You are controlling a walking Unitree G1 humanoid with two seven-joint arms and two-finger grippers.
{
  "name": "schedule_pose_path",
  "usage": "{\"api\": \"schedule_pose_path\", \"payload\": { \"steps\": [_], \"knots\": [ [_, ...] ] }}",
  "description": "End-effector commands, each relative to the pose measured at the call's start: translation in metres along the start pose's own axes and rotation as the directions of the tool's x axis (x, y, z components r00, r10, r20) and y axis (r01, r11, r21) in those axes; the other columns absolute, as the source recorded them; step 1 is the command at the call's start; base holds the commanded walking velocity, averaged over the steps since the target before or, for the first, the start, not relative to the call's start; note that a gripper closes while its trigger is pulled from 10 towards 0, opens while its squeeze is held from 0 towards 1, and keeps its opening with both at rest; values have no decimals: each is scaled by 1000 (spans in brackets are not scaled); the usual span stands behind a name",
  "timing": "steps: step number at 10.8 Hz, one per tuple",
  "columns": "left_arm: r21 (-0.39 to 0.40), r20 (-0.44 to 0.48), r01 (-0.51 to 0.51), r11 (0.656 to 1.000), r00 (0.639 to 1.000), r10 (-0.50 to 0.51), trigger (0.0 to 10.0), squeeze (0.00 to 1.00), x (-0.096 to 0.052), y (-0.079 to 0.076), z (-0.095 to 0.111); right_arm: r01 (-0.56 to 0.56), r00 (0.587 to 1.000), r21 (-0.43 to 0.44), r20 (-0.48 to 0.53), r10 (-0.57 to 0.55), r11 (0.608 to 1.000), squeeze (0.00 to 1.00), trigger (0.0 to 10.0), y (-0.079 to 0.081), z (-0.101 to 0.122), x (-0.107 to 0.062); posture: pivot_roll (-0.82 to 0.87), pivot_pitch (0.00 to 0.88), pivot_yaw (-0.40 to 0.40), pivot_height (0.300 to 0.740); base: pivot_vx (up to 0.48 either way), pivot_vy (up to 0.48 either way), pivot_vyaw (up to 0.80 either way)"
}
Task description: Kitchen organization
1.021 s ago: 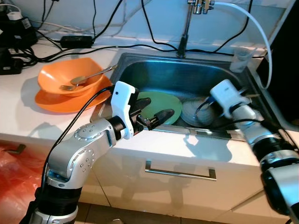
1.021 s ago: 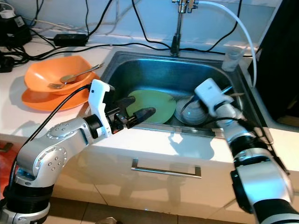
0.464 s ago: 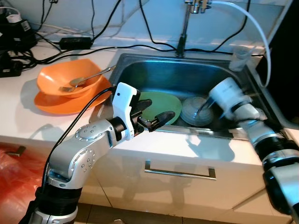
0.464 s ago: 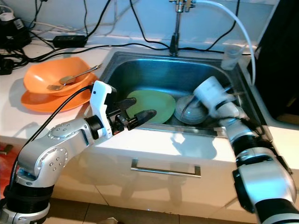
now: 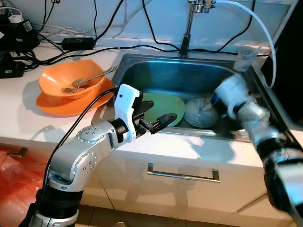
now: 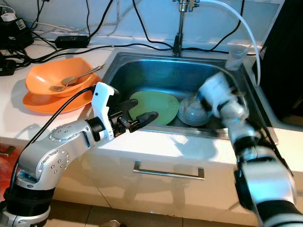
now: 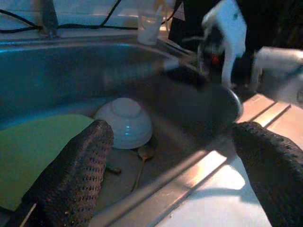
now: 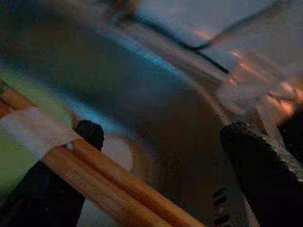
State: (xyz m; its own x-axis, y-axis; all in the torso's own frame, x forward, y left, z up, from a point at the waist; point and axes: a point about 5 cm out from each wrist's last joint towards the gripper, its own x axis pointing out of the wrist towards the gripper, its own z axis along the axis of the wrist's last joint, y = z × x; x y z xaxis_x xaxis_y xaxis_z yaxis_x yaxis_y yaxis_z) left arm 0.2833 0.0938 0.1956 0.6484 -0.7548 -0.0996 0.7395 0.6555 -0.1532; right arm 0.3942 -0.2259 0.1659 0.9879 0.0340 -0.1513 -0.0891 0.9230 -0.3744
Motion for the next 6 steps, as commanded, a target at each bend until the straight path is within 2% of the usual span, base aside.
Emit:
{"api": "schedule_pose_path", "payload": {
  "steps": [1, 2, 3, 4, 5, 6],
  "knots": [
    [9, -5, 13, 1000, 1000, -13, 10000, 1000, 1, 0, 0, 63, 998, 155, -8, -62, 986, 1000, 10000, -9, 5, 1, 74, 0, 28, 740, 0, 0, 0],
    [14, -6, 11, 1000, 1000, -11, 10000, 1000, 1, 0, 0, 78, 997, 240, -14, -77, 968, 1000, 10000, -12, 5, 1, 75, 0, 28, 740, 0, 0, 0],
    [14, -6, 11, 1000, 1000, -10, 10000, 1000, 1, 0, 0, 75, 997, 236, -8, -75, 969, 1000, 10000, -11, 5, 1, 75, 0, 28, 740, 0, 0, 0],
    [18, -6, 10, 1000, 1000, -9, 10000, 1000, 1, 0, 0, 28, 999, 375, 24, -40, 927, 1000, 10000, -8, 9, 3, 75, 0, 28, 740, 0, 0, 0],
    [19, -6, 10, 1000, 1000, -10, 10000, 1000, 1, 0, 0, -3, 999, 467, 41, -19, 884, 1000, 10000, -6, 12, 3, 75, 0, 28, 740, 0, 0, 0],
    [20, -6, 10, 1000, 1000, -10, 10000, 1000, 1, 0, 0, -75, 997, 526, 52, 56, 847, 1000, 10000, 1, 13, 4, 75, 0, 28, 740, 0, 0, 0]
  ]
}}
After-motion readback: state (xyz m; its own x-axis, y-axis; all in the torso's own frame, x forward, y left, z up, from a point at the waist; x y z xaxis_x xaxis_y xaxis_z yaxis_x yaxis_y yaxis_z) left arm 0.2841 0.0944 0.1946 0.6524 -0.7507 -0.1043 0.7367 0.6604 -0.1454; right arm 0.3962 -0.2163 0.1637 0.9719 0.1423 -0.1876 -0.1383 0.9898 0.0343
